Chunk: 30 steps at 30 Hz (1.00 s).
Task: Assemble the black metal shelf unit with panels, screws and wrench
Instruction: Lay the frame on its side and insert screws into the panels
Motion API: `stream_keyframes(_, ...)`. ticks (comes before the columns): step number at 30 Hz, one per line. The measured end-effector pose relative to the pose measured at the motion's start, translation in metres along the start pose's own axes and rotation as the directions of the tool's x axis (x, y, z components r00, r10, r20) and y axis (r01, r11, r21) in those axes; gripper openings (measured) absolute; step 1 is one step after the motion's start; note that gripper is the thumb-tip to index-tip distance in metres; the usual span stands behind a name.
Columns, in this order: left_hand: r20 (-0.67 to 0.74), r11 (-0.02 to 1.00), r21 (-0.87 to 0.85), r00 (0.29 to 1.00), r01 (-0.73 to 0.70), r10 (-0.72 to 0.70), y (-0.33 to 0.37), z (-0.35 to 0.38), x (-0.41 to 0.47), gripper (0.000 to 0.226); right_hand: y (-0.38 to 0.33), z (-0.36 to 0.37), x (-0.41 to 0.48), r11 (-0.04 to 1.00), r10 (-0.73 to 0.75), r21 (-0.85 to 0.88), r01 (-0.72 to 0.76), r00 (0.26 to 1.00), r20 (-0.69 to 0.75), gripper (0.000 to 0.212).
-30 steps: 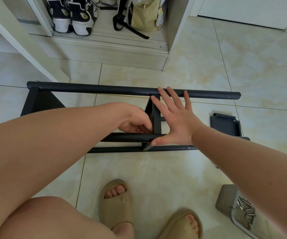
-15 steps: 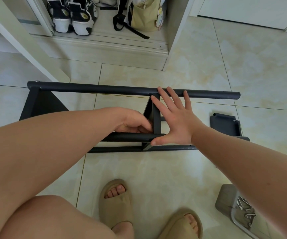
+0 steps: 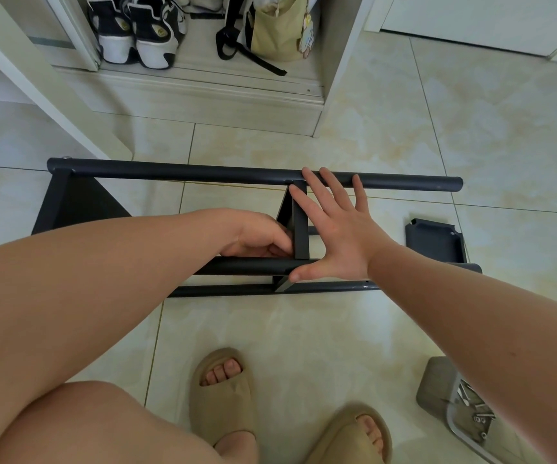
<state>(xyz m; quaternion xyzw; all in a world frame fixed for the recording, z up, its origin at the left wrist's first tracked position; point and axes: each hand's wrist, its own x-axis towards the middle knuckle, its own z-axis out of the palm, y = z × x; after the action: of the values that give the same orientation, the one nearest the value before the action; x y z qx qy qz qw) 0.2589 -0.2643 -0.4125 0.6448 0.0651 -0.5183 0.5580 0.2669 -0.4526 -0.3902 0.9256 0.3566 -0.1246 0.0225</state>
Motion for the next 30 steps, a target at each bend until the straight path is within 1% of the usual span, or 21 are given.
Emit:
stream_keyframes(4,0.016,1.0,-0.006,1.0,-0.005,0.005,-0.0041,-0.003,0.0011,0.02,-0.0003,-0.0006,-0.0001,1.0,0.0,0.004,0.0,1.0,0.0,0.137)
stream_keyframes(6,0.039,0.999,0.0,0.998,0.041,-0.041,-0.0077,-0.0055,0.0035,0.024,0.0,-0.0004,-0.0001,1.0,-0.002,0.004,0.002,1.0,0.001,0.137)
stream_keyframes(8,0.033,0.997,0.028,0.997,0.07,-0.071,-0.0089,-0.0051,0.0043,0.02,0.0,-0.0002,0.0001,1.0,-0.003,0.004,0.003,1.0,0.0,0.136)
stream_keyframes(10,-0.002,0.996,0.073,0.999,0.048,-0.048,-0.0066,-0.0034,0.0039,0.011,0.0,-0.0001,0.0,1.0,-0.002,0.003,0.002,1.0,0.0,0.136)
stream_keyframes(14,0.002,0.998,0.063,1.0,0.006,-0.006,-0.0023,-0.0014,0.002,0.019,-0.0003,-0.0004,-0.0004,1.0,0.0,0.004,0.0,1.0,0.002,0.136)
stream_keyframes(20,0.01,1.0,0.029,1.0,-0.012,0.012,-0.0015,-0.0023,-0.0001,0.013,-0.0005,-0.0005,-0.0006,1.0,-0.001,0.008,0.001,1.0,-0.003,0.136)
stream_keyframes(25,-0.026,0.999,-0.007,0.999,-0.033,0.033,-0.0046,-0.0039,0.005,0.026,-0.0005,-0.001,-0.0003,1.0,0.003,0.0,-0.003,1.0,0.004,0.136)
stream_keyframes(30,-0.043,0.999,0.007,0.998,-0.04,0.041,-0.0048,0.0003,0.0027,0.014,-0.0003,-0.0011,-0.0003,1.0,0.001,0.008,-0.001,1.0,0.004,0.137)
